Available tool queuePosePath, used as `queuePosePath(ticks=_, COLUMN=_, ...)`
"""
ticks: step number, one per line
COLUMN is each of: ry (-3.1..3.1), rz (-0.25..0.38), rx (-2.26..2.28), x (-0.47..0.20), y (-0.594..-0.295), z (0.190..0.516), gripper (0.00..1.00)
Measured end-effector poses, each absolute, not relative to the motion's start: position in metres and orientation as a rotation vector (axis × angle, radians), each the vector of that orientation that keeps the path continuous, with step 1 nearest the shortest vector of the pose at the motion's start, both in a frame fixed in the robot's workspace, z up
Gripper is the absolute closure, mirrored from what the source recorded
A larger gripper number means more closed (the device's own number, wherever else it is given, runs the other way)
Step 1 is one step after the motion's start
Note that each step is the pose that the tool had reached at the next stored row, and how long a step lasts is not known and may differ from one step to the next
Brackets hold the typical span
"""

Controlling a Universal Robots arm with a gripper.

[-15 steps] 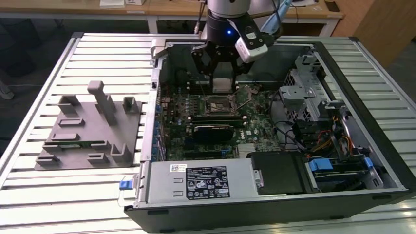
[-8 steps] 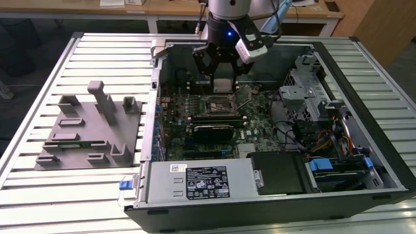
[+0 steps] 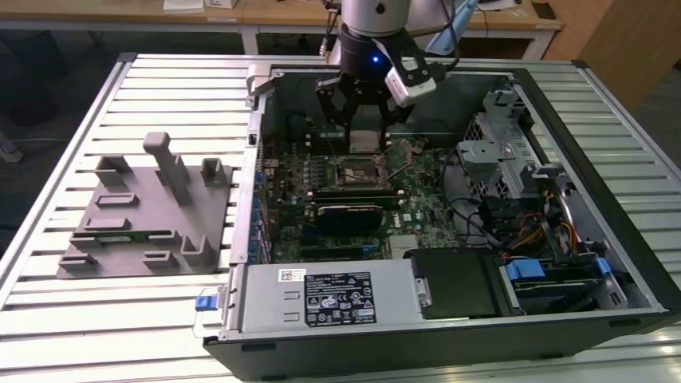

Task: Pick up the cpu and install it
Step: 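Pick up the cpu and move it towards the insertion slot, then place the cpu into insertion slot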

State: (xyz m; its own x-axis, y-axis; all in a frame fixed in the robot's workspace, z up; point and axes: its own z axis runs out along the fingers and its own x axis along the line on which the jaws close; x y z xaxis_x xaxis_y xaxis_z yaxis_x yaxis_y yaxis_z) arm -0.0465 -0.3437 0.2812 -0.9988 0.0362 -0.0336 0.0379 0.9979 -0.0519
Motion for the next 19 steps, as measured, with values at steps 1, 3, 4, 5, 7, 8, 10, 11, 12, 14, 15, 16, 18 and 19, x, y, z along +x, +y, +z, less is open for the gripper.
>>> queuePosePath(ticks=1, ry=3.107, rz=-0.082, rx=0.058, x=-0.0465, y=-0.3436, z=0.2812, gripper=0.46)
queuePosePath(ticks=3, ry=3.107, rz=-0.082, rx=0.058, x=-0.0465, y=-0.3437, z=0.2808, gripper=0.46)
queuePosePath(ticks=4, ry=3.107, rz=-0.081, rx=0.058, x=-0.0465, y=-0.3436, z=0.2807, gripper=0.46)
queuePosePath(ticks=5, ry=3.107, rz=-0.081, rx=0.058, x=-0.0465, y=-0.3437, z=0.2808, gripper=0.46)
queuePosePath(ticks=7, ry=3.107, rz=-0.081, rx=0.058, x=-0.0465, y=-0.3436, z=0.2807, gripper=0.46)
queuePosePath(ticks=8, ry=3.107, rz=-0.081, rx=0.058, x=-0.0465, y=-0.3436, z=0.2807, gripper=0.46)
queuePosePath(ticks=10, ry=3.107, rz=-0.082, rx=0.058, x=-0.0466, y=-0.3437, z=0.2807, gripper=0.46)
queuePosePath(ticks=11, ry=3.107, rz=-0.081, rx=0.058, x=-0.0465, y=-0.3436, z=0.2806, gripper=0.46)
queuePosePath(ticks=12, ry=3.107, rz=-0.081, rx=0.058, x=-0.0465, y=-0.3436, z=0.2806, gripper=0.46)
queuePosePath(ticks=14, ry=3.107, rz=-0.082, rx=0.058, x=-0.0465, y=-0.3437, z=0.2806, gripper=0.46)
queuePosePath(ticks=15, ry=3.107, rz=-0.082, rx=0.062, x=-0.0465, y=-0.3437, z=0.2806, gripper=0.46)
queuePosePath(ticks=16, ry=3.107, rz=-0.082, rx=0.076, x=-0.0466, y=-0.3436, z=0.2806, gripper=0.46)
queuePosePath(ticks=18, ry=3.107, rz=-0.082, rx=0.113, x=-0.0466, y=-0.3436, z=0.2806, gripper=0.46)
queuePosePath(ticks=19, ry=3.106, rz=-0.083, rx=0.135, x=-0.0466, y=-0.3436, z=0.2806, gripper=0.46)
